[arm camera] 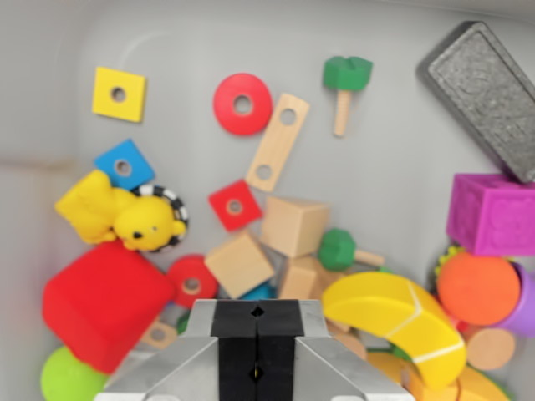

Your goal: Pick an object from the bin

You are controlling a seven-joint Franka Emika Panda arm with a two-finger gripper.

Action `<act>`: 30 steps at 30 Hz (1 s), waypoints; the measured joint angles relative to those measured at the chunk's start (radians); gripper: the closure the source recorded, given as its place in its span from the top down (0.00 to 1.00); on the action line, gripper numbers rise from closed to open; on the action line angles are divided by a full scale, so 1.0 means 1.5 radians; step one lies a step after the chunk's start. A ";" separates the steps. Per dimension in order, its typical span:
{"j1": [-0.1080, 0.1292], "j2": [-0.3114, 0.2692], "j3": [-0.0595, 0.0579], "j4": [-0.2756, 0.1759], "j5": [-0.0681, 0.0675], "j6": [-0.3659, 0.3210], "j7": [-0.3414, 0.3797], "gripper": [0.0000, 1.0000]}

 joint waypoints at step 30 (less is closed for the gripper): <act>0.000 -0.023 0.000 0.021 0.005 -0.047 -0.003 0.00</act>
